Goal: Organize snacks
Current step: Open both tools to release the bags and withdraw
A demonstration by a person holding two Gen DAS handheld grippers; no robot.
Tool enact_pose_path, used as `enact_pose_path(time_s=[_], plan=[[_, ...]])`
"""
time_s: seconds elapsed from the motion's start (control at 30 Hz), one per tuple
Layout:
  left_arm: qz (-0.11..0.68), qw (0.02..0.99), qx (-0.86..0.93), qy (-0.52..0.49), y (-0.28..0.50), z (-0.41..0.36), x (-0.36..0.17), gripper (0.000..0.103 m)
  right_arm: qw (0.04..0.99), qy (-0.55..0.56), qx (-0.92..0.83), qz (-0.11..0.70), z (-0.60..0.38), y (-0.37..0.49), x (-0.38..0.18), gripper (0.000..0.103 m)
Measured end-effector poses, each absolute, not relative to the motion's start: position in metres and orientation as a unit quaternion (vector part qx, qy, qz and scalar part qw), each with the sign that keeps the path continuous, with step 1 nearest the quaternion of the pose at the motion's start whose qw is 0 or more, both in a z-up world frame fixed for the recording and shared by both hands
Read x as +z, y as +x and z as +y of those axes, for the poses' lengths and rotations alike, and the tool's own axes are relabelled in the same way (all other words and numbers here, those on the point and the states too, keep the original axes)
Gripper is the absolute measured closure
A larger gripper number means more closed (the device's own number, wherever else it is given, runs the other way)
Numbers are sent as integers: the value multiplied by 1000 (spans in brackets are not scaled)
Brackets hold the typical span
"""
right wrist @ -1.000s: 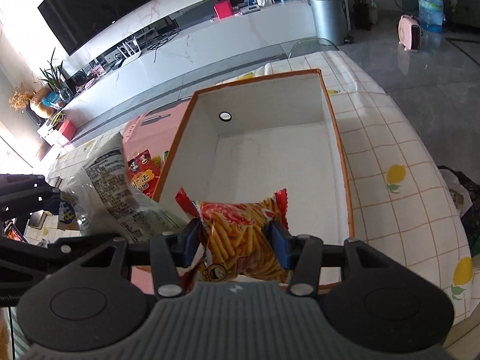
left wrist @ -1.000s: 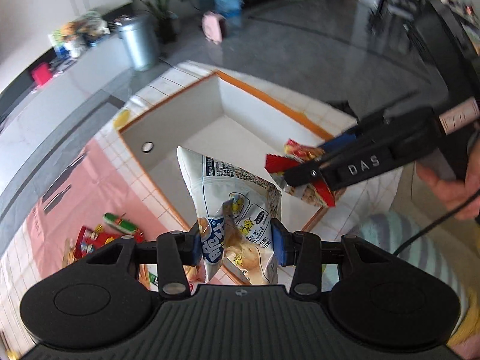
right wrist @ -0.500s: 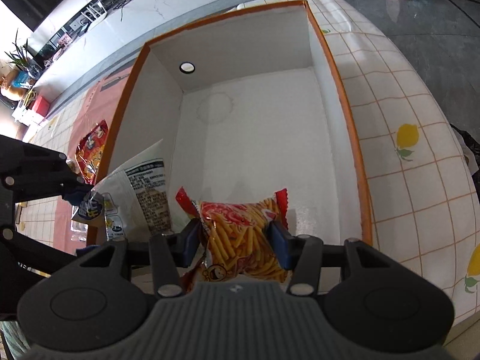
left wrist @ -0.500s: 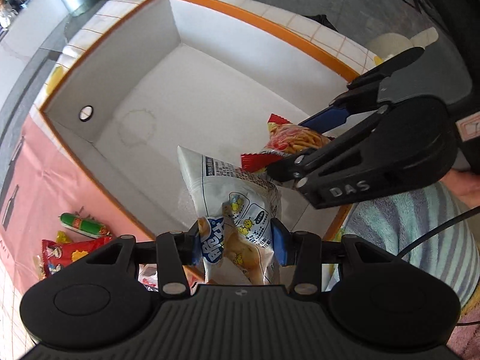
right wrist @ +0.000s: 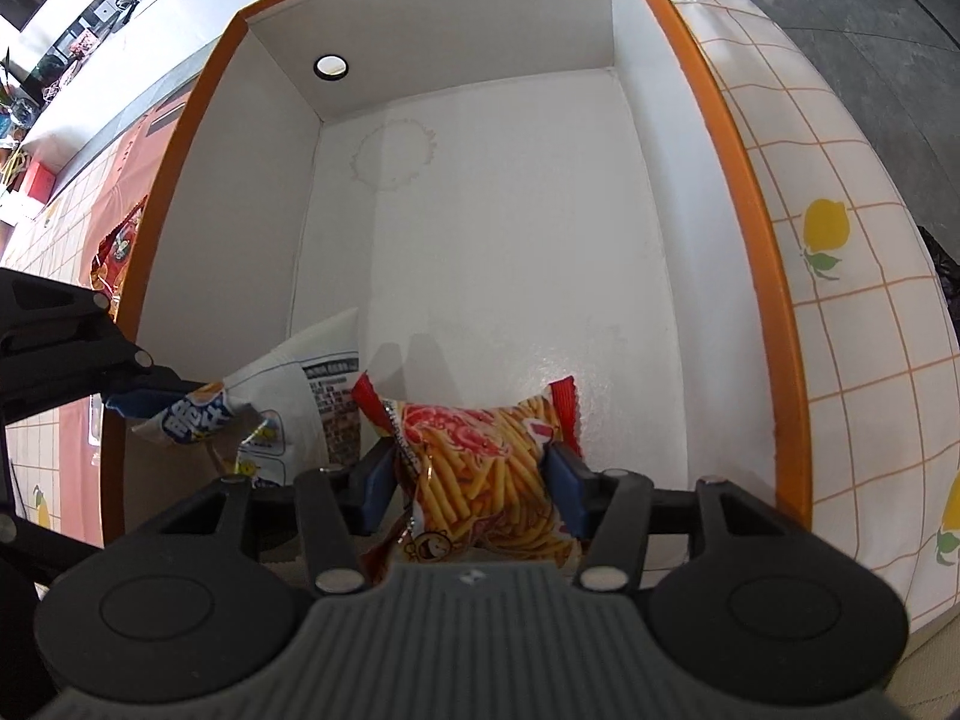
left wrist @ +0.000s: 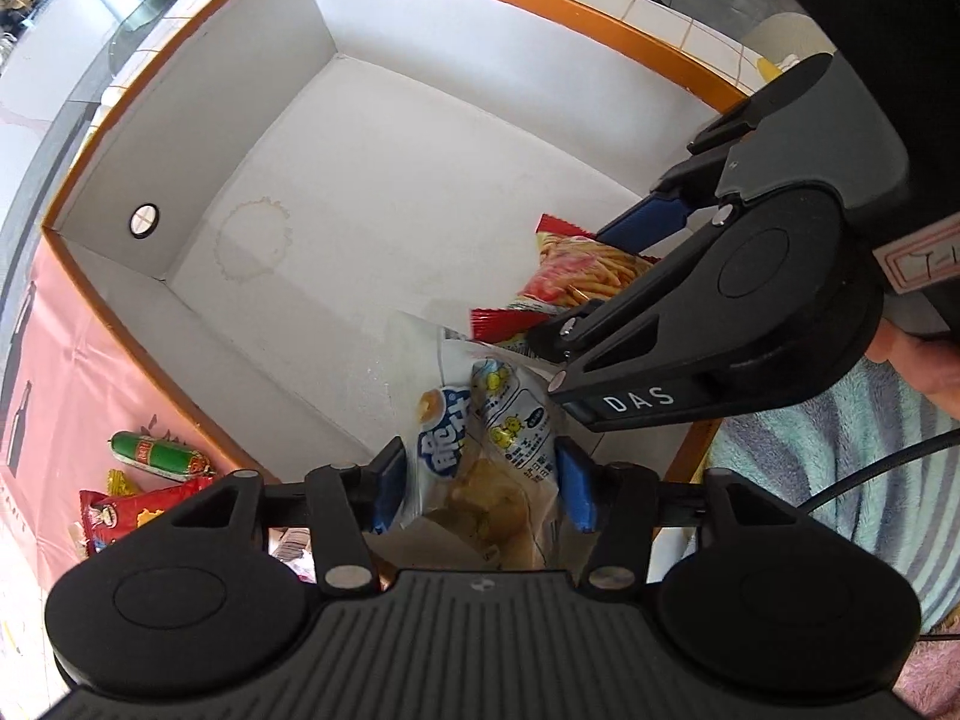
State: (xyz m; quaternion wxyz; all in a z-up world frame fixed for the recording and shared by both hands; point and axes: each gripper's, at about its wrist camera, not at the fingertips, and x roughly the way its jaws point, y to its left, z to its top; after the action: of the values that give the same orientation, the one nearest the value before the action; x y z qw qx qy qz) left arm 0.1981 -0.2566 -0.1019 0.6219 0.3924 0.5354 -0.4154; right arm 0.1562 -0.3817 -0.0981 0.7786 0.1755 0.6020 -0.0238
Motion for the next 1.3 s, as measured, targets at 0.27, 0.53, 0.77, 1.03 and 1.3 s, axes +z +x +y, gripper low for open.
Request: enact_pose_path(time_s=[0.27,0.53,0.77,1.03,1.3], plan=[[526,653,-417,352,193,-240,-79,25,792,173,-34,585,-380,147,-77,38],[461,730,-418,282,163,-204,-32,25,821,169,-56,543,-376,128,-41,30],[424,800,-378,194,132,-158,-4,23,858,166,-55,484,-356,103,-5,24],[400,853,-310,126,106,-109,14,20,895,162,-32,415,-313,71,19,20],[382,903,-191,51,95,-54,17,20,927,92,-26,363,-250,49,16,16]])
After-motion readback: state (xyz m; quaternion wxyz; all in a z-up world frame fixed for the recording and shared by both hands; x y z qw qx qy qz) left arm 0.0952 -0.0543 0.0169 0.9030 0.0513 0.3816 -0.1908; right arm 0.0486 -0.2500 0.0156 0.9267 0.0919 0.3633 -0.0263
